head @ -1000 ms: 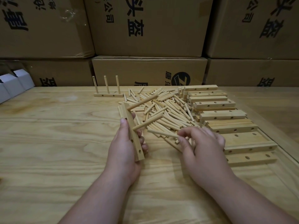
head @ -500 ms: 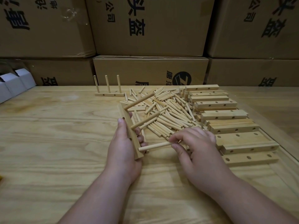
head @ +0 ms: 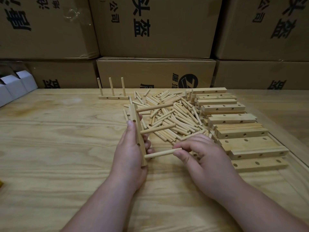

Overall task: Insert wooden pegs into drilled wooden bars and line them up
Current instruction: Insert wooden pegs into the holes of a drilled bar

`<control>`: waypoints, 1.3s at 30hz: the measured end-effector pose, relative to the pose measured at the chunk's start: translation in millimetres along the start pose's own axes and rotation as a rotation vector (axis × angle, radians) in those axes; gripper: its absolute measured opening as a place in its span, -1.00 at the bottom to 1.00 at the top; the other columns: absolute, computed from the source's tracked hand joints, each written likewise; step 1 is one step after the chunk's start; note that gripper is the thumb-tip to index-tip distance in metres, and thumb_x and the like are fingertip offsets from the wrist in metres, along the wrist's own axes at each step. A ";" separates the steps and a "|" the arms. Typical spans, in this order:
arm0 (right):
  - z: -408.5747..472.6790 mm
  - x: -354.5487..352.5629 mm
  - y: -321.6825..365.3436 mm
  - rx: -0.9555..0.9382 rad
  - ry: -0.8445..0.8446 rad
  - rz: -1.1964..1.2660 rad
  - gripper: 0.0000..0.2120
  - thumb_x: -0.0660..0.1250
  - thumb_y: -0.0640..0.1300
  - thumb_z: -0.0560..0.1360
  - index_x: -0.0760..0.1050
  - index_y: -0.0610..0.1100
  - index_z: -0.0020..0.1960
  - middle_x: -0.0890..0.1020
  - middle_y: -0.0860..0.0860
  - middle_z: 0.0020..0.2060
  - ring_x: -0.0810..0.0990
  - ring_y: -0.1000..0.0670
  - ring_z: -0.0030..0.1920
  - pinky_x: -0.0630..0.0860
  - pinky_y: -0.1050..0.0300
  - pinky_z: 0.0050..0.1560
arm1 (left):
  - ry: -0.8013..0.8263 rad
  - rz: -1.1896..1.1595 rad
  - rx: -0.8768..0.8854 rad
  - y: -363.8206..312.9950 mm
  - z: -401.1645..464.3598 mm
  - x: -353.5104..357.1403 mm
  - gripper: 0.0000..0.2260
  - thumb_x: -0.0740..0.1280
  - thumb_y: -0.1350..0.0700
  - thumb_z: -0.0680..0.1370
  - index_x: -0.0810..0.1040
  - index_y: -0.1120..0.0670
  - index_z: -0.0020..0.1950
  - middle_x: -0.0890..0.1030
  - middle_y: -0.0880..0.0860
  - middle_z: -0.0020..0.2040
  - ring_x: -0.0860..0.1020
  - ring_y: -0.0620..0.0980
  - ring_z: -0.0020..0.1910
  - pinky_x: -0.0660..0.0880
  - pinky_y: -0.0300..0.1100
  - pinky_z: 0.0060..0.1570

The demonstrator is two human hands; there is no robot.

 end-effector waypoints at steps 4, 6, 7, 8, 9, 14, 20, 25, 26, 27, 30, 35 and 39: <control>0.4 0.2 -0.3 0.000 -0.007 0.001 -0.73 0.27 0.19 0.53 0.67 0.07 -0.08 0.57 0.34 -0.21 0.52 0.24 -0.04 0.41 0.29 -0.04 | 0.036 -0.032 -0.014 2.7 -1.0 2.6 -0.66 0.16 -0.20 0.68 0.70 -0.14 0.17 0.44 -0.03 -0.29 0.38 -0.13 -0.41 0.40 -0.22 -0.43; 0.0 0.3 -0.8 0.016 -0.010 0.014 -0.75 0.24 0.21 0.53 0.63 0.13 -0.10 0.57 0.34 -0.22 0.52 0.25 -0.04 0.39 0.32 -0.05 | 0.060 -0.078 -0.023 4.8 -1.1 3.8 -0.66 0.14 -0.11 0.69 0.70 -0.08 0.20 0.44 -0.01 -0.30 0.38 -0.11 -0.40 0.40 -0.21 -0.41; -0.5 0.6 -1.3 0.025 -0.010 0.019 -0.78 0.23 0.21 0.54 0.60 0.18 -0.10 0.58 0.34 -0.21 0.53 0.25 -0.03 0.39 0.32 -0.05 | 0.066 -0.102 -0.024 5.4 -1.1 4.2 -0.65 0.12 -0.04 0.69 0.69 -0.04 0.22 0.43 0.00 -0.30 0.38 -0.10 -0.39 0.39 -0.20 -0.39; -1.1 0.7 -1.9 0.034 -0.013 0.021 -0.82 0.22 0.22 0.54 0.57 0.22 -0.10 0.58 0.35 -0.21 0.54 0.26 -0.03 0.40 0.32 -0.04 | 0.069 -0.113 -0.020 5.5 -1.2 4.4 -0.64 0.10 0.02 0.68 0.68 0.00 0.23 0.43 0.01 -0.30 0.38 -0.08 -0.38 0.38 -0.18 -0.37; -1.6 -0.1 -2.4 0.047 -0.025 0.024 -0.83 0.22 0.22 0.54 0.55 0.23 -0.10 0.58 0.34 -0.21 0.54 0.26 -0.03 0.39 0.34 -0.04 | 0.067 -0.110 -0.012 4.9 -1.8 4.7 -0.63 0.08 0.07 0.67 0.66 0.03 0.25 0.43 0.02 -0.30 0.39 -0.08 -0.36 0.38 -0.17 -0.34; -3.5 -14.1 -8.7 0.122 -0.165 0.093 -0.81 0.25 0.15 0.58 0.55 0.12 -0.12 0.60 0.23 -0.18 0.56 0.19 -0.15 0.35 0.47 -0.20 | 0.108 -0.010 0.011 3.0 -6.3 12.4 -0.69 0.15 0.19 0.67 0.65 0.07 0.25 0.66 -0.02 -0.20 0.60 -0.12 -0.24 0.52 -0.19 -0.17; -7.3 -18.0 -23.2 0.225 -0.222 0.209 -0.94 0.35 0.00 0.57 0.54 0.17 -0.02 0.60 0.23 -0.17 0.58 0.17 -0.17 0.41 0.45 -0.24 | 0.152 0.069 0.000 1.8 -10.1 17.6 -0.69 0.23 0.21 0.66 0.54 0.07 0.39 0.70 0.14 0.17 0.68 0.13 0.15 0.58 0.07 0.19; -8.0 -9.5 -21.4 0.213 -0.160 0.218 -0.79 0.33 -0.07 0.50 0.53 0.18 0.08 0.57 0.26 -0.06 0.58 0.16 -0.01 0.41 0.48 -0.06 | 0.153 0.076 0.015 1.4 -8.5 15.1 -0.75 0.24 0.21 0.67 0.58 0.08 0.32 0.72 0.14 0.12 0.72 0.08 0.06 0.66 -0.10 -0.10; -8.0 -9.5 -23.4 0.218 -0.155 0.223 -0.81 0.33 -0.09 0.52 0.53 0.17 0.06 0.57 0.26 -0.06 0.57 0.17 0.00 0.40 0.49 -0.05 | 0.161 0.092 0.017 1.7 -8.0 15.5 -0.74 0.24 0.20 0.67 0.58 0.07 0.33 0.72 0.14 0.12 0.71 0.09 0.08 0.66 -0.07 -0.08; -7.8 -9.8 -25.5 0.223 -0.148 0.223 -0.81 0.34 -0.13 0.54 0.53 0.16 0.05 0.56 0.27 -0.05 0.57 0.16 0.01 0.40 0.48 -0.05 | 0.173 0.108 0.018 2.2 -7.8 16.3 -0.73 0.24 0.19 0.67 0.57 0.07 0.35 0.72 0.14 0.14 0.70 0.10 0.11 0.65 -0.02 -0.02; -6.0 -10.2 -30.0 0.235 -0.107 0.212 -0.73 0.38 -0.22 0.55 0.52 0.17 0.02 0.56 0.28 -0.06 0.56 0.18 -0.01 0.41 0.46 -0.05 | 0.207 0.121 0.011 3.5 -7.2 17.9 -0.70 0.25 0.18 0.67 0.54 0.05 0.39 0.71 0.13 0.18 0.68 0.12 0.17 0.63 0.04 0.08; -3.1 -7.8 -30.6 0.222 -0.028 0.242 -0.80 0.38 -0.15 0.55 0.55 0.17 -0.03 0.59 0.24 -0.11 0.56 0.14 -0.06 0.41 0.44 -0.10 | 0.252 0.059 -0.024 2.8 -4.5 16.9 -0.70 0.32 0.13 0.59 0.60 0.04 0.32 0.71 0.14 0.14 0.71 0.10 0.08 0.67 -0.09 -0.08; -6.3 -3.2 -37.6 0.277 -0.001 0.376 -0.79 0.42 -0.15 0.54 0.59 0.18 0.01 0.63 0.09 -0.15 0.60 0.06 -0.10 0.52 0.25 -0.05 | 0.274 0.021 -0.046 1.9 -3.2 15.5 -0.74 0.39 0.10 0.48 0.72 -0.02 0.15 0.72 0.13 0.08 0.71 0.03 -0.02 0.66 -0.08 -0.09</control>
Point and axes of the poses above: each hand's wrist, its own z-axis towards the middle knuckle, its own x-axis out of the palm, y = z × x, the point moved 10 cm from there along z, towards the middle knuckle
